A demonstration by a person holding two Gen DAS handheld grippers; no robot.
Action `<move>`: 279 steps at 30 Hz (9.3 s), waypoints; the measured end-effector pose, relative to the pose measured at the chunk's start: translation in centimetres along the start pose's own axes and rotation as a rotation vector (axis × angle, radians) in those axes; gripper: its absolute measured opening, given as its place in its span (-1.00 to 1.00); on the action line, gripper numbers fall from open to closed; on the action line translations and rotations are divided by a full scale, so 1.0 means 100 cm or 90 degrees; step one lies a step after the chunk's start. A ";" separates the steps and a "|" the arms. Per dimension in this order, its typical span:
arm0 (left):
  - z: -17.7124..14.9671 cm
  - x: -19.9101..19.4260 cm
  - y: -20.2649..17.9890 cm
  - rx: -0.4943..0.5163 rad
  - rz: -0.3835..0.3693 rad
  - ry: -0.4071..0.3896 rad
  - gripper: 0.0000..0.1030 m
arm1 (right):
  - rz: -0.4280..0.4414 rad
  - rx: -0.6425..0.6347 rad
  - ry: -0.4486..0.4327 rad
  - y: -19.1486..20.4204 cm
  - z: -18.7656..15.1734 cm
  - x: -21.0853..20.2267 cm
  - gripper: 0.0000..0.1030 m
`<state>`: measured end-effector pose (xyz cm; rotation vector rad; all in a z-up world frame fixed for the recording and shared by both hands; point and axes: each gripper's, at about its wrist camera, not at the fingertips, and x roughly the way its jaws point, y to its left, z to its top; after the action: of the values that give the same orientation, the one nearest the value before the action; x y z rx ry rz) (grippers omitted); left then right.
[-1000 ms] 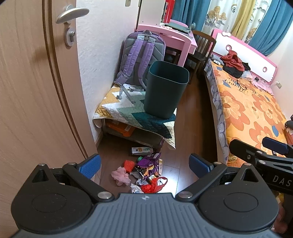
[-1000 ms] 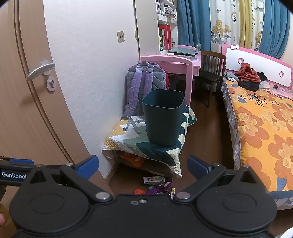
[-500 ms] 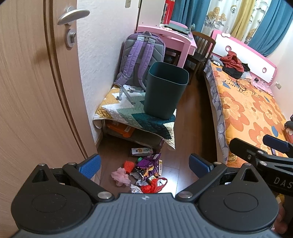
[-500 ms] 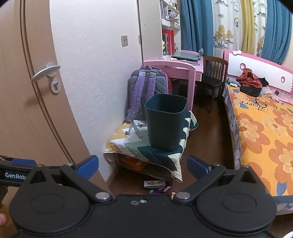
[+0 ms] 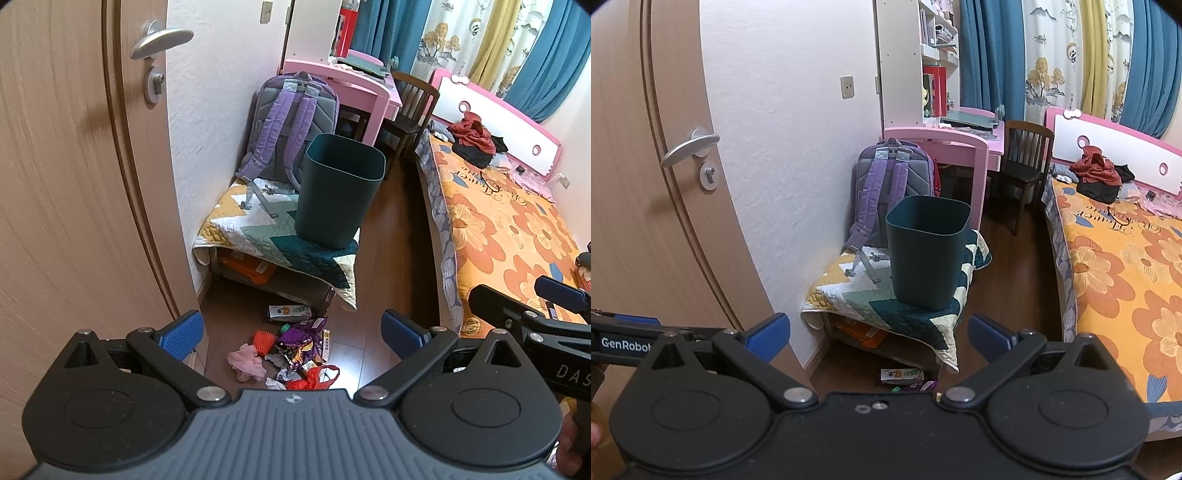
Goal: Collect trash
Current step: 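Carry both open tools toward the trash pile on the floor, then grasp the pink mesh sponge with left tool while right tool grasps red plastic bag, then lift both held items and carry them up to the green wastebasket, then open left tool over the wastebasket while right tool releases the red bag, then lower both open tools back toward the trash pile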
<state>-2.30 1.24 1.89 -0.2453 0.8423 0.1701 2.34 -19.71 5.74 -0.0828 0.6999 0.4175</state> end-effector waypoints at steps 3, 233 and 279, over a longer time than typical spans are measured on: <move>-0.002 -0.002 -0.002 0.003 0.000 -0.004 1.00 | -0.001 -0.001 -0.003 0.001 0.001 -0.002 1.00; 0.293 0.593 -0.134 0.075 -0.022 0.228 0.29 | 0.053 -0.201 0.194 -0.152 0.150 0.541 0.08; 0.105 0.393 -0.044 0.048 -0.047 0.090 0.74 | 0.164 0.019 0.122 -0.166 0.016 0.360 1.00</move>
<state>32.07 1.98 -20.39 -0.2193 0.9770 0.0520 34.65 -22.12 -17.17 -0.0033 0.9097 0.6508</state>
